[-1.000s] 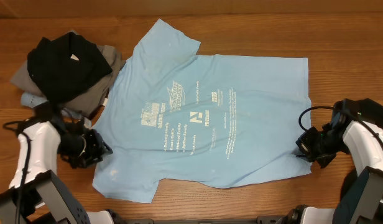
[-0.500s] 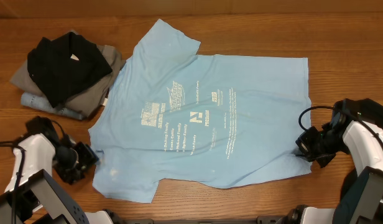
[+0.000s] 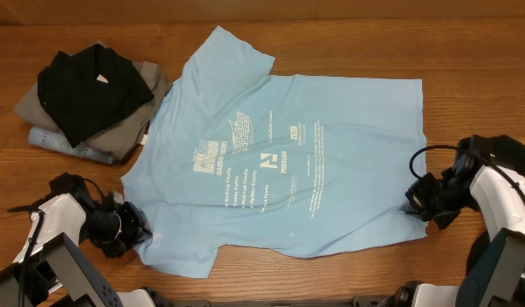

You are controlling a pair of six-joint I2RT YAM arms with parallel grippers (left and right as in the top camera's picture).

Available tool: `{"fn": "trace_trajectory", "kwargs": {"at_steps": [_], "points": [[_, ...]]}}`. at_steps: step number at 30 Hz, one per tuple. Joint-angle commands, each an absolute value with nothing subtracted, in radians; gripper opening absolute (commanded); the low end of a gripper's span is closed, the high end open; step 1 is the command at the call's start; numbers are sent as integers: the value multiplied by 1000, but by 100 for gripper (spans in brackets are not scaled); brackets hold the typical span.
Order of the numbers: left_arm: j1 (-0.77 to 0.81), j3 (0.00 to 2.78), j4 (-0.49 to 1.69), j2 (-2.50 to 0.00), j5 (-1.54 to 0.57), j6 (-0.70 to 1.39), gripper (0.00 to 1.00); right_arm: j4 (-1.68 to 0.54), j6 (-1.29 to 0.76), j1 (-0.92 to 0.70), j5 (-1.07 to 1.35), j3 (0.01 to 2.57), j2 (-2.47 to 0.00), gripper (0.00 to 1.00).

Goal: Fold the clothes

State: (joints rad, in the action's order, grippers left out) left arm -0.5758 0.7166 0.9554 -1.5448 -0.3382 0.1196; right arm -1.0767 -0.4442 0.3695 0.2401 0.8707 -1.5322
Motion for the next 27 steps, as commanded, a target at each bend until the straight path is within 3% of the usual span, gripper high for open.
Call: {"fn": "trace_trajectory", "kwargs": {"at_steps": [1,10,27], "points": [[-569,783,1019,-1542,-440,58,4,-1076,-439,366,248,908,-1515,4],[-569,1048,1168,-1541,-465,29,4,-1077,-414,366,298,1010,-1515,4],[-568,1077,1062,-1542,-544,29,4,-752,-418,366,567,1011,-1515,4]]}}
